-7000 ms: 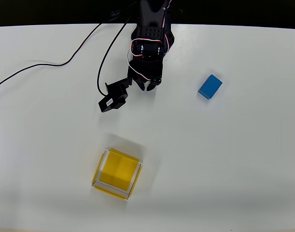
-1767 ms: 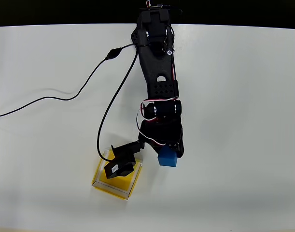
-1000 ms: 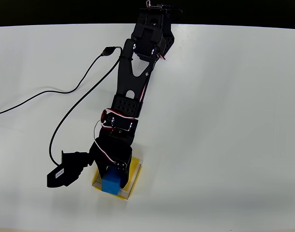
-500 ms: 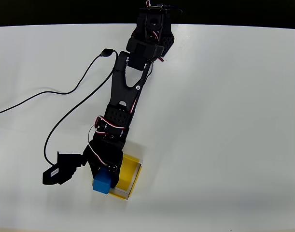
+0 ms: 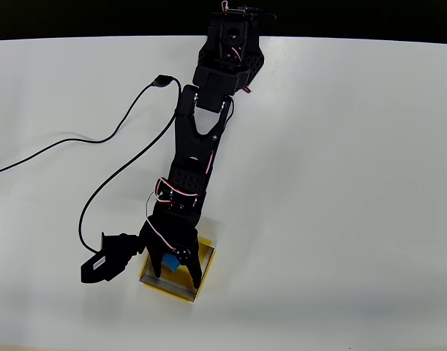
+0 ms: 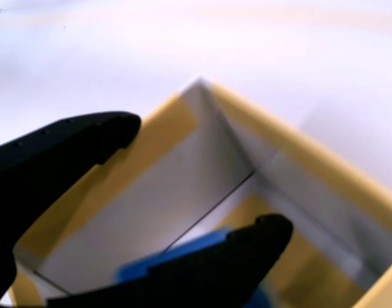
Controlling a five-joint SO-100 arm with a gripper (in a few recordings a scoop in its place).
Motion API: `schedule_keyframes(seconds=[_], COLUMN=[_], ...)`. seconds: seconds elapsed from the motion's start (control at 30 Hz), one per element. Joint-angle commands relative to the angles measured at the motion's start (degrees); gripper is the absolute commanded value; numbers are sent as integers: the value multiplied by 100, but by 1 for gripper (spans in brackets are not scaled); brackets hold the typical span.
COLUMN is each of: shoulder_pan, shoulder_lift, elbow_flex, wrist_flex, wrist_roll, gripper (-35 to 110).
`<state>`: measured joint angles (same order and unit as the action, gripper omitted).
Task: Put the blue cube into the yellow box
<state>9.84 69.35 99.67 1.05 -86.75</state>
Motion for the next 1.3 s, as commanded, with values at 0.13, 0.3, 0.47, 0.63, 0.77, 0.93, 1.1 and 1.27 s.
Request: schedule_keyframes(seconds=[0.13,0.3,0.47,0.63,0.77,0.93,1.1,1.27], shoulder_pan=[0,0,53,9,-237,-703,-1055,-1178], shoulder_lift=[1661,2391,3445,4781,5994,7418,8807,10204], elbow_flex=[-176,-185,413,1793,3129,4685,5792,6776], wrist_flex=[-413,-246,88,97,88,255,1143,1995], wrist_roll=[-114,-123,-53,-53,-123,-387,-501,-729], gripper=[41,37,27,22,16,10,4,1])
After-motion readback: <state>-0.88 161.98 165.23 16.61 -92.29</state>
